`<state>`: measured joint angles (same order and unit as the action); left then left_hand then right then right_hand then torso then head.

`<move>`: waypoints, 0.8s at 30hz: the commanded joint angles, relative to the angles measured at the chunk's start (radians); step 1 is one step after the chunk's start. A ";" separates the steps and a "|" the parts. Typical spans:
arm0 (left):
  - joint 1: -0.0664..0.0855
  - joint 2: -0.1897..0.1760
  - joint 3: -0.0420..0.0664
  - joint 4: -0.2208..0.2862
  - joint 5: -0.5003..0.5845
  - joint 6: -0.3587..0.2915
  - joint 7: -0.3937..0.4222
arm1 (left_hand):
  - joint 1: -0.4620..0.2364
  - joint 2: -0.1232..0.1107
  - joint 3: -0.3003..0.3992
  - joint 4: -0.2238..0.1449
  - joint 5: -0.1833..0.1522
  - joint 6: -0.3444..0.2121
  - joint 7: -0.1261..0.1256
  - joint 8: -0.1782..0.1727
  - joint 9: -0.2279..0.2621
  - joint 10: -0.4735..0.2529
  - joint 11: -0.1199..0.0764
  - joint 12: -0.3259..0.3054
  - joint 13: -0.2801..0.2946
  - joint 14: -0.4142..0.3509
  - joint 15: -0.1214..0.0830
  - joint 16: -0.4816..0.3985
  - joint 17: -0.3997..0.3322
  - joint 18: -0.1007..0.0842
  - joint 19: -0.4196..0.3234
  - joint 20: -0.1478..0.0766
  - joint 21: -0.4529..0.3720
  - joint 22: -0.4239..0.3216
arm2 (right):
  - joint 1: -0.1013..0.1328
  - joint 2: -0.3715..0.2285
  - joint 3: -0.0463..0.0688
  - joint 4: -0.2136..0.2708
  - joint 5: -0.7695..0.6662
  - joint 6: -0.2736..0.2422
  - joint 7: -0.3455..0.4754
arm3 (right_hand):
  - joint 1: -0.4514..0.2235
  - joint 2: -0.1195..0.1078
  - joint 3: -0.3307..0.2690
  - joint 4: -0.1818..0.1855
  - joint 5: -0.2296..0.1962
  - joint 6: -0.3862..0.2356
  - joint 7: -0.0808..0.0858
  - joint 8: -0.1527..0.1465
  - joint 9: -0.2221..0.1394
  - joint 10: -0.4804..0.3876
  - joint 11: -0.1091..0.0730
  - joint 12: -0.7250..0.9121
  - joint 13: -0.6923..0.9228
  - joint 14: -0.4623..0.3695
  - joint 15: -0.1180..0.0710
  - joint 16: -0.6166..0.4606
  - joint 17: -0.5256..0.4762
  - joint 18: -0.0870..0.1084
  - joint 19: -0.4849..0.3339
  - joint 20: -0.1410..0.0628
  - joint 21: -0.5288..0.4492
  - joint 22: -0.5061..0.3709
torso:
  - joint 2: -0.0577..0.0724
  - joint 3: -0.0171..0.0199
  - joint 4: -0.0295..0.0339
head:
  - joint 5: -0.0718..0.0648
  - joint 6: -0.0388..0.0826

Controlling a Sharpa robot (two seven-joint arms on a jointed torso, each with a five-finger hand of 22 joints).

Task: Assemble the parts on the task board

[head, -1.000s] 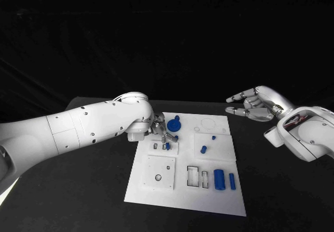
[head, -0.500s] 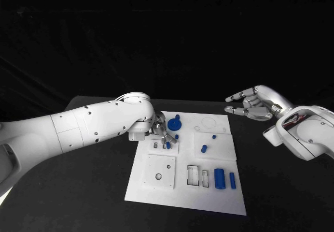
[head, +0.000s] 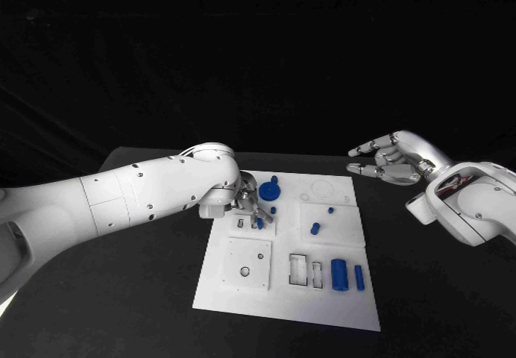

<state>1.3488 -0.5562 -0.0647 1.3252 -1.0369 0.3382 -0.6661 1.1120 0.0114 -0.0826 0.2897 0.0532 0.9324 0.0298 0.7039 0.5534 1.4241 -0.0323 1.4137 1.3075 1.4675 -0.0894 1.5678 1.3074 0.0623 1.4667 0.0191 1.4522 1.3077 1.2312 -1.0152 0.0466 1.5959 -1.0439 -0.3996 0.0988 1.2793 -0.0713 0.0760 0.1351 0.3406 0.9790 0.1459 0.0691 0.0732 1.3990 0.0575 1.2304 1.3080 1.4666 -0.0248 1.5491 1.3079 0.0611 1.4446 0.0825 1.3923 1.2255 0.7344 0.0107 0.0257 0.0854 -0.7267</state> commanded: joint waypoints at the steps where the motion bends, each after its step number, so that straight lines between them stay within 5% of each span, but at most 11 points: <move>1: 0.000 0.003 0.000 0.005 -0.004 0.015 -0.001 | 0.010 0.000 0.006 0.000 -0.001 -0.008 0.000 0.007 0.002 0.002 -0.006 0.003 0.026 0.103 -0.007 0.003 0.263 -0.016 0.030 -0.006 0.001 0.022 | 0.000 0.003 0.000 -0.004 -0.001 0.014 -0.001 | 0.012 -0.001 -0.006 0.000 0.007 0.003 0.000 -0.001 0.001 -0.007 0.000 0.000 0.040 0.095 0.006 -0.004 0.221 0.008 -0.006 0.000 -0.002 0.001 | -0.001 0.0004 -0.0002 | 0.001 0.000; 10: 0.000 0.004 0.000 0.009 -0.004 0.009 -0.001 | 0.027 -0.007 0.043 0.000 0.000 -0.014 -0.001 0.010 0.019 0.002 -0.006 0.002 0.026 0.103 -0.008 0.003 0.263 -0.016 0.030 -0.007 0.000 0.023 | -0.002 0.011 -0.002 -0.011 -0.001 0.019 -0.002 | 0.012 -0.001 -0.006 0.000 0.007 0.003 0.000 -0.001 0.001 -0.006 0.000 0.001 0.041 0.094 0.006 -0.005 0.221 0.008 -0.005 0.000 -0.001 0.004 | 0.001 0.0002 0.0000 | -0.001 0.002; 24: -0.001 0.005 0.000 0.011 0.003 0.008 -0.001 | 0.129 -0.038 0.219 -0.016 0.000 -0.029 -0.004 0.001 0.054 0.000 -0.009 -0.003 0.026 0.103 -0.010 0.003 0.263 -0.017 0.031 -0.010 0.002 0.031 | -0.003 0.017 -0.003 -0.016 -0.001 0.024 -0.003 | 0.013 -0.001 -0.005 0.000 0.007 0.003 0.000 0.000 0.001 -0.006 0.000 0.000 0.040 0.094 0.006 -0.005 0.221 0.008 -0.005 0.000 -0.001 0.003 | 0.001 -0.0006 -0.0001 | -0.001 -0.003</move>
<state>1.3484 -0.5541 -0.0650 1.3335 -1.0368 0.3377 -0.6667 1.2335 -0.0286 0.1319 0.2746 0.0532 0.9089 0.0248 0.7102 0.6067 1.4241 -0.0323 1.4137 1.3074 1.4638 -0.0930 1.5678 1.3081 0.0624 1.4667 0.0192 1.4522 1.3075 1.2290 -1.0000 0.0440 1.5802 -1.0438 -0.3893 0.0964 1.2793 -0.0713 0.0760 0.1351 0.3405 0.9790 0.1459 0.0692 0.0730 1.3991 0.0575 1.2304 1.3080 1.4665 -0.0248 1.5491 1.3077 0.0611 1.4446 0.0825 1.3923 1.2288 0.7355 0.0105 0.0257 0.0857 -0.7294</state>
